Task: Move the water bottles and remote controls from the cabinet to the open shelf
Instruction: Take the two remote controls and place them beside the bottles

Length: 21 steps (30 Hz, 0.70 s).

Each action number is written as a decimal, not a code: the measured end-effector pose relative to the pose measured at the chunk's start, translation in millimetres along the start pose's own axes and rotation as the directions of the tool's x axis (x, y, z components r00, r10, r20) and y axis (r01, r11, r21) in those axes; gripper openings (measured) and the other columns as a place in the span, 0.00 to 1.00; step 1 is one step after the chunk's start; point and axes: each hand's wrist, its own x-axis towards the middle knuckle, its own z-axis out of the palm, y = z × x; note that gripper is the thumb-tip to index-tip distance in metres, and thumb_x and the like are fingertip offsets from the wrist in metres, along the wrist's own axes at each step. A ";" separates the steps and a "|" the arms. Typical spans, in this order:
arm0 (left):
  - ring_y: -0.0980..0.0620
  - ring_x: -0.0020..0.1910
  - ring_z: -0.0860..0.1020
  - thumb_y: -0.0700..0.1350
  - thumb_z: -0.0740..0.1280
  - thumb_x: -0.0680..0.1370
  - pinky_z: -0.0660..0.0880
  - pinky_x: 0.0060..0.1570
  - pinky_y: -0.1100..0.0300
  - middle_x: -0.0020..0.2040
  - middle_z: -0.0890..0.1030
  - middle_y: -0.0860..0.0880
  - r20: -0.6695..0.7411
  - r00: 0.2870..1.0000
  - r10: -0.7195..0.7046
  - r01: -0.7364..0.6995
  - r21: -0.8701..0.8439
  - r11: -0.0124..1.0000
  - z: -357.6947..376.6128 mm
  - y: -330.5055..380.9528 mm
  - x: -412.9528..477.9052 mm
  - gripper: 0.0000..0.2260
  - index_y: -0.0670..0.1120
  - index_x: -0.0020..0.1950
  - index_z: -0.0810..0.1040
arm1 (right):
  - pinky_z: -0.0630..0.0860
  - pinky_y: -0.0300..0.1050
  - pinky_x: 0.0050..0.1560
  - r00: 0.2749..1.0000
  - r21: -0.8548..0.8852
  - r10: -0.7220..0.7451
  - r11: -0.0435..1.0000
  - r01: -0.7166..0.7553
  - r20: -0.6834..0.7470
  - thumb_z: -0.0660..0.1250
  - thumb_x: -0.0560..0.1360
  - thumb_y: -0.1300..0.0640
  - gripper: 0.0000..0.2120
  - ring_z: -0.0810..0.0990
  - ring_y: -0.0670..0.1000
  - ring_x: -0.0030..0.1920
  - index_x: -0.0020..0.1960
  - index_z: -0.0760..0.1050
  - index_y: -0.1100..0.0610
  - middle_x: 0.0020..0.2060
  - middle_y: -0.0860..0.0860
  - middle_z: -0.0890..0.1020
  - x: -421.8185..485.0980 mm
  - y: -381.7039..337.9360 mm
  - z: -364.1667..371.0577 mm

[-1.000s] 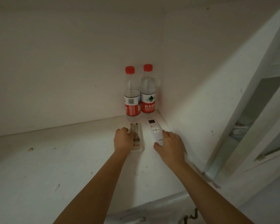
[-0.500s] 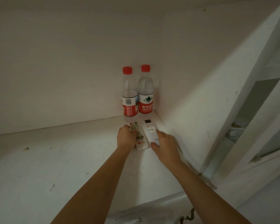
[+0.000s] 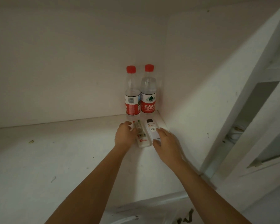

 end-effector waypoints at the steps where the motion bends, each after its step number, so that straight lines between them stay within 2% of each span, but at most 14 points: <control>1: 0.42 0.52 0.77 0.45 0.63 0.76 0.76 0.52 0.49 0.59 0.75 0.43 -0.014 1.000 0.027 -0.026 0.022 0.999 -3.3 -2.0 -1.5 0.17 0.44 0.64 0.70 | 0.65 0.51 0.68 1.000 0.021 -0.006 1.000 0.006 -0.007 0.60 0.76 0.59 0.22 0.66 0.58 0.67 0.69 0.62 0.61 0.68 0.57 0.68 0.0 -1.7 -0.9; 4: 0.47 0.52 0.77 0.48 0.63 0.76 0.71 0.48 0.56 0.57 0.77 0.46 -0.061 0.992 0.112 -0.104 0.124 0.987 -19.5 -11.0 -8.5 0.16 0.46 0.63 0.71 | 0.68 0.54 0.67 0.998 0.108 -0.036 0.993 0.040 -0.042 0.62 0.75 0.60 0.22 0.67 0.58 0.67 0.68 0.63 0.61 0.68 0.57 0.68 0.9 -11.3 -2.0; 7: 0.50 0.49 0.78 0.50 0.64 0.76 0.71 0.46 0.58 0.57 0.77 0.49 -0.110 0.983 0.149 -0.126 0.193 0.973 -46.2 -24.3 -22.1 0.16 0.49 0.62 0.72 | 0.62 0.47 0.69 0.988 0.106 -0.129 0.985 0.137 -0.078 0.62 0.75 0.61 0.22 0.64 0.56 0.68 0.68 0.64 0.60 0.68 0.56 0.68 0.8 -30.5 -1.5; 12: 0.48 0.58 0.74 0.50 0.63 0.77 0.71 0.54 0.54 0.60 0.77 0.48 -0.193 0.945 0.265 -0.159 0.437 0.885 -111.2 -56.7 -59.1 0.17 0.47 0.64 0.71 | 0.59 0.43 0.67 0.934 0.141 -0.351 0.924 0.357 -0.067 0.60 0.76 0.60 0.21 0.64 0.54 0.68 0.68 0.64 0.60 0.67 0.56 0.70 -5.0 -86.4 11.7; 16: 0.43 0.61 0.73 0.49 0.63 0.76 0.68 0.60 0.49 0.61 0.77 0.45 -0.265 0.914 0.307 -0.070 0.641 0.764 -171.8 -93.2 -103.3 0.18 0.46 0.65 0.71 | 0.57 0.41 0.68 0.836 0.182 -0.548 0.822 0.539 -0.003 0.60 0.76 0.60 0.21 0.64 0.54 0.69 0.68 0.64 0.61 0.67 0.56 0.70 -20.4 -139.0 33.3; 21: 0.43 0.59 0.75 0.49 0.65 0.75 0.68 0.60 0.47 0.58 0.79 0.45 -0.419 0.868 0.266 0.143 0.724 0.675 -242.7 -134.2 -177.2 0.17 0.46 0.63 0.73 | 0.59 0.44 0.68 0.673 0.255 -0.737 0.664 0.703 0.062 0.60 0.76 0.60 0.20 0.65 0.54 0.68 0.67 0.65 0.60 0.66 0.56 0.71 -60.3 -209.1 65.2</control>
